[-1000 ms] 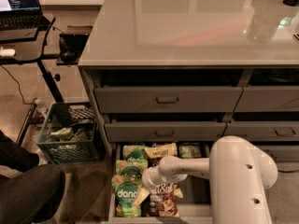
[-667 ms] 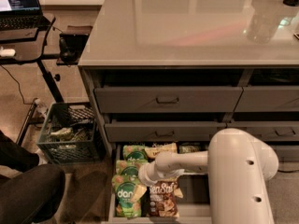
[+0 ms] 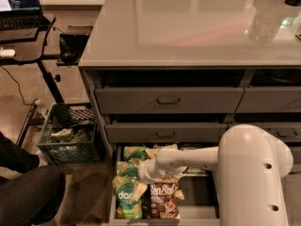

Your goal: Pick green rice chip bag from bottom drawer and place on counter

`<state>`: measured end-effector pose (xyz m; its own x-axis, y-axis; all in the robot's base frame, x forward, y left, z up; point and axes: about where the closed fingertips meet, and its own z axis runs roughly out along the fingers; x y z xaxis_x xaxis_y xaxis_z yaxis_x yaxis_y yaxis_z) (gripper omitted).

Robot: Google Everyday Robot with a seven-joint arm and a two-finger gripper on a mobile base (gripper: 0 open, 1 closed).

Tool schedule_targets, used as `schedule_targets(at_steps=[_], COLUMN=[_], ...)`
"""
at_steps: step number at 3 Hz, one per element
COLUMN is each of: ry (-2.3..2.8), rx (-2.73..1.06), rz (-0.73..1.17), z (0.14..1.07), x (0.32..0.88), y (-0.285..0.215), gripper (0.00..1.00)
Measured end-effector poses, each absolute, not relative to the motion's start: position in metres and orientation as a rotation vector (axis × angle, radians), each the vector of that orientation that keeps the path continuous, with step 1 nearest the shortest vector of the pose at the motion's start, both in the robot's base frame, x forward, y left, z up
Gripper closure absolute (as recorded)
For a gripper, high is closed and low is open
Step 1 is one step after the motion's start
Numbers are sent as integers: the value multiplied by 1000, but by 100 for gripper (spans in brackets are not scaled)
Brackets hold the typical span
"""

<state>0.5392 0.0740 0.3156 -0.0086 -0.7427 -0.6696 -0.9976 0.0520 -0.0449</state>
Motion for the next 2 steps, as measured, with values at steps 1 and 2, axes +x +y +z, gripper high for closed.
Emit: schedule_targets(at_steps=[1, 2], ry=[1801, 1806], rx=[-1741, -1739], rz=[662, 695], z=[292, 271], x=[536, 535], y=[82, 91], gripper=[0, 0])
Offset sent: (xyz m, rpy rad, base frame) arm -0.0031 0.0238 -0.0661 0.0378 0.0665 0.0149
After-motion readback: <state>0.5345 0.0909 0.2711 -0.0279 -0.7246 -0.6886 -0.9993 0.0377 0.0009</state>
